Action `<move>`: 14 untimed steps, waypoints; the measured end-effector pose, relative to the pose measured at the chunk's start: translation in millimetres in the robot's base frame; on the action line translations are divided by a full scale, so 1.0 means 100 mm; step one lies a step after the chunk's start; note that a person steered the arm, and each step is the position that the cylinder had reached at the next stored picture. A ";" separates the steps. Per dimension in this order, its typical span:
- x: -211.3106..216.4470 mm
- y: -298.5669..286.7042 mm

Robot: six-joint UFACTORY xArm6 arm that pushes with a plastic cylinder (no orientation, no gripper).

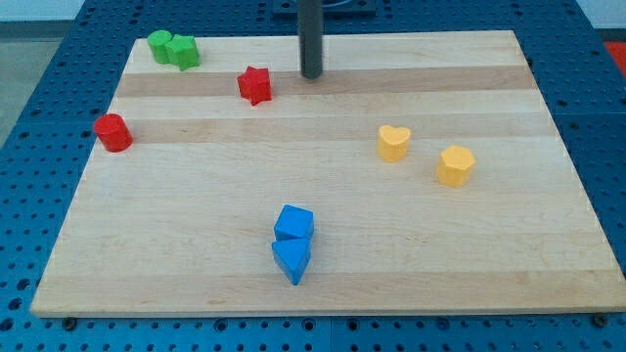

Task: Place the red star to the top right of the red circle

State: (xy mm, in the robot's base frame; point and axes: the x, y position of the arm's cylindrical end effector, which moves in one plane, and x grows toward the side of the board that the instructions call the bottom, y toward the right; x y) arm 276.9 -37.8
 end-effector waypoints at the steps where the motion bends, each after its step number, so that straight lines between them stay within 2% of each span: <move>1: 0.37 -0.21; 2: 0.67 -0.45; 3: 0.46 -0.18; 4: -0.01 0.04; 5: -0.10 -0.26; 7: 0.35 -0.49; 8: 0.35 -0.92; 10: 0.24 -1.20; 13: 0.87 -1.52; 14: 0.89 -1.70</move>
State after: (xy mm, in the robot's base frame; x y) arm 365.8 -208.1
